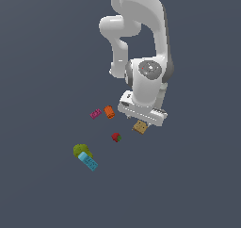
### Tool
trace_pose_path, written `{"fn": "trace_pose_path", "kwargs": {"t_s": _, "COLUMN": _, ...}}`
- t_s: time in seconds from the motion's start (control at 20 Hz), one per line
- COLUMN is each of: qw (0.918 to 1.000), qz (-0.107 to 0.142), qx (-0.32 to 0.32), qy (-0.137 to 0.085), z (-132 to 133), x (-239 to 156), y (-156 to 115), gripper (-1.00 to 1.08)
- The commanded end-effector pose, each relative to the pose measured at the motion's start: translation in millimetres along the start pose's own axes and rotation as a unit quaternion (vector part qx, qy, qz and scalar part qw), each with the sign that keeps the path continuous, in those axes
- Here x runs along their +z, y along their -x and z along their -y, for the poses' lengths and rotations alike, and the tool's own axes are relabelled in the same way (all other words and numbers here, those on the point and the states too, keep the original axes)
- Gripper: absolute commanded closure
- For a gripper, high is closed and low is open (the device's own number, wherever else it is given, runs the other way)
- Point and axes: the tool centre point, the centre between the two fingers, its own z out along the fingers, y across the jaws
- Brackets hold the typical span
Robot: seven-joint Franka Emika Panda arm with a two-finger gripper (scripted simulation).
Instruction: Pick up a designated object from a clutter of objects.
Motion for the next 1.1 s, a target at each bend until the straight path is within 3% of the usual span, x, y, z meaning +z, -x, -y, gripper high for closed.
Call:
{"fn": "trace_pose_path", "kwargs": {"t_s": 0.0, "qw": 0.9997, "qz": -0.002, "qx": 0.023, "qy": -0.001, "z": 3.5, "x": 14.2, "y": 5.7, "gripper": -0.92}}
{"fn": "trace_pose_path", "kwargs": {"t_s": 0.5, "qw": 0.9968, "qz": -0.005, "qx": 0.079, "qy": -0.004, "z": 10.5, "x": 48.4, "y": 21.8, "gripper": -0.92}}
{"fn": "trace_pose_path", "kwargs": {"t_s": 1.05, "qw": 0.9962, "qz": -0.005, "qx": 0.087, "qy": -0.004, "z": 11.4, "x": 57.9, "y": 24.7, "gripper": -0.92}}
